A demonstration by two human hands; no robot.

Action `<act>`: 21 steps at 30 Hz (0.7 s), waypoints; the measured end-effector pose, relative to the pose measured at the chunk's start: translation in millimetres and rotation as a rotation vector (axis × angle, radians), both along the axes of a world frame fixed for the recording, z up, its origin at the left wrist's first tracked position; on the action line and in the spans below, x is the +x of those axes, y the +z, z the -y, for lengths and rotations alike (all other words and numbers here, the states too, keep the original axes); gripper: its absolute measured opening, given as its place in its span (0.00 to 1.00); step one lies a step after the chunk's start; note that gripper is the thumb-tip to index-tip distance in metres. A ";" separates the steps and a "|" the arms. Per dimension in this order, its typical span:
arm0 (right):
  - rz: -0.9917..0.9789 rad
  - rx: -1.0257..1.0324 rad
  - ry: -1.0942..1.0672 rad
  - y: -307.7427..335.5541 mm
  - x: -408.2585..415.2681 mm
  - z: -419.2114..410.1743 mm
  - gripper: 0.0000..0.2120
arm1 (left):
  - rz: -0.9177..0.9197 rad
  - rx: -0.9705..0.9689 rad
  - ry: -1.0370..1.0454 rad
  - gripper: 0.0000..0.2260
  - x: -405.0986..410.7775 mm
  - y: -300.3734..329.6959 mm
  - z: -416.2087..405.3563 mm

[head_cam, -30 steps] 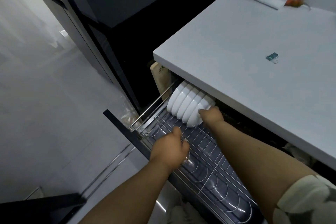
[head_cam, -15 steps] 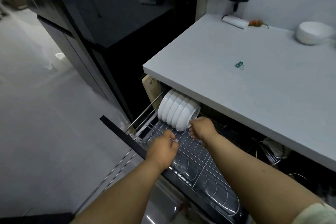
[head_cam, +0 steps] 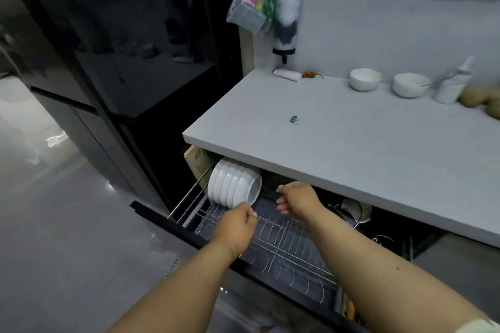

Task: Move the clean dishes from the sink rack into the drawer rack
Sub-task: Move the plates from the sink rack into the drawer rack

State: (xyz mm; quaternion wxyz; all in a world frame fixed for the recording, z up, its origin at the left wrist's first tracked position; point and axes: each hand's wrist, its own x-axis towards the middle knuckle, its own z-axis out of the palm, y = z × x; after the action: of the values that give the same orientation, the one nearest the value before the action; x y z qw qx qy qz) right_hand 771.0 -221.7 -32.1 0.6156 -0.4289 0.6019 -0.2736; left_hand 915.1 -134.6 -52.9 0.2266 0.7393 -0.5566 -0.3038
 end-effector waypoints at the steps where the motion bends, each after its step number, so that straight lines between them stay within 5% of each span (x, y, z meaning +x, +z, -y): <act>1: 0.009 -0.010 -0.015 6.0 -9.7 -4.3 0.06 | 0.008 -0.004 -0.015 0.09 -6.3 4.6 -0.1; 21: -0.050 0.007 -0.583 66.3 -288.7 -97.2 0.04 | 0.023 -0.091 -0.647 0.23 -273.6 45.0 23.2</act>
State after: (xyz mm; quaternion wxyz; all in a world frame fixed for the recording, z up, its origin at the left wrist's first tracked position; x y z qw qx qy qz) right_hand 482.3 -124.5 34.2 0.4974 -0.2425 0.7156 -0.4262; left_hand 641.5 -157.8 -7.9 0.1446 0.5166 -0.7782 -0.3264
